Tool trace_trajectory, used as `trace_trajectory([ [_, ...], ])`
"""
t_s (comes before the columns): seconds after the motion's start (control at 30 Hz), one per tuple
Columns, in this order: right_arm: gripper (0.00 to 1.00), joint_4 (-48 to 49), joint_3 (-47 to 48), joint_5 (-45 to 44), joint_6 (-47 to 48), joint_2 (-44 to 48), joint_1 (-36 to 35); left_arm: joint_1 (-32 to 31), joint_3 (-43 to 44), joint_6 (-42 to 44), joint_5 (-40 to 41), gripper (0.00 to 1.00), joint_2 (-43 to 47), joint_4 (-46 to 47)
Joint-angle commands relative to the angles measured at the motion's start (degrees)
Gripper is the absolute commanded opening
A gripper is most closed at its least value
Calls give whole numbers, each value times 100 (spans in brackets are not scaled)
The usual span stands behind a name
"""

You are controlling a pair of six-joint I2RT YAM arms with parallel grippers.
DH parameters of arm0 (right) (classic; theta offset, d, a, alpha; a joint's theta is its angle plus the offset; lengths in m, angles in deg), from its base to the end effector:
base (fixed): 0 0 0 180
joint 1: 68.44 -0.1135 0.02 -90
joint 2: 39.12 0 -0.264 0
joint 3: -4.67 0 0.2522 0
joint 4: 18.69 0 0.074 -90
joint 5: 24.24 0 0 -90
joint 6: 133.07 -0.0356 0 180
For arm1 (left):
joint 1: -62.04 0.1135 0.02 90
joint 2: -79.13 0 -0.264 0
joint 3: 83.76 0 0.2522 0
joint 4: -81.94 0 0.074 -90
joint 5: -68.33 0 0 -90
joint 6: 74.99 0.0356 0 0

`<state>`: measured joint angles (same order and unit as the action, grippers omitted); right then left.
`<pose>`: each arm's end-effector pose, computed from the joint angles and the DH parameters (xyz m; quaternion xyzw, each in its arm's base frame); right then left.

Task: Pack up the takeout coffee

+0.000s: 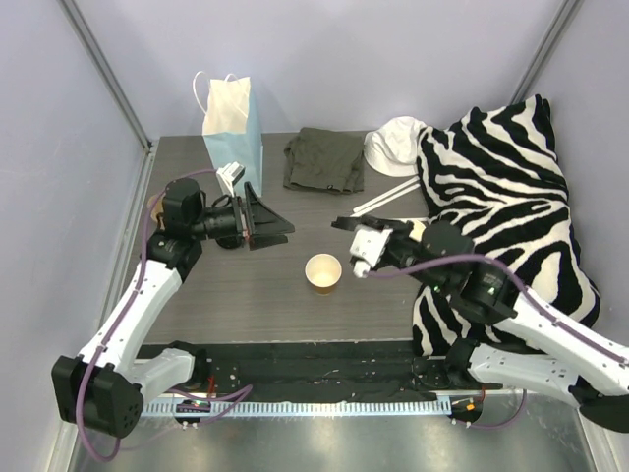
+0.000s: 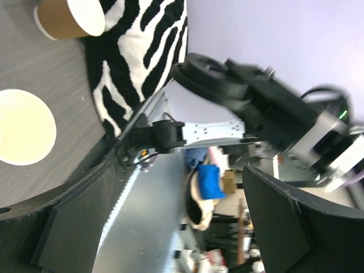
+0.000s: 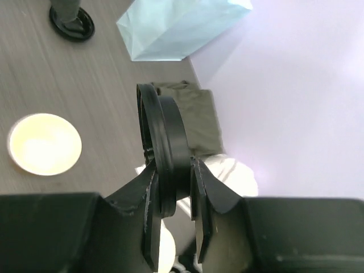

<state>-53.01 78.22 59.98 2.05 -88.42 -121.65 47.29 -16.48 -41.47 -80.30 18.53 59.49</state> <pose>0.1140 0.1464 0.3981 -0.5580 0.5250 0.0067 0.6426 0.2146 -0.0879 0.3477 0.0284 0.7549 -0.6238 0.2004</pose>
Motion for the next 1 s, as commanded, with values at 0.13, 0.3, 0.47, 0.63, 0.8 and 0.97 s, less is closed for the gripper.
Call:
trace_trajectory([
  [0.13,1,4056,-2004,-2251,3368,333,-1533,59,-491,-2445,18,100,57,2125],
  [0.3,1,6059,-2971,-2315,5101,140,-2219,7,-632,-2490,273,99,118,2187],
  [0.47,1,6546,-3123,-2208,5525,-44,-2308,-64,-816,-2507,264,93,48,2284],
  [0.63,1,6547,-3035,-2244,5639,-229,-2334,-309,-878,-2577,545,89,4,2537],
  [0.8,1,6547,-3087,-2252,5700,-317,-2360,-670,-825,-2754,660,88,-75,3057],
  [0.97,1,6468,-3087,-2375,5744,-344,-2440,-863,-878,-2859,747,84,-189,3189],
])
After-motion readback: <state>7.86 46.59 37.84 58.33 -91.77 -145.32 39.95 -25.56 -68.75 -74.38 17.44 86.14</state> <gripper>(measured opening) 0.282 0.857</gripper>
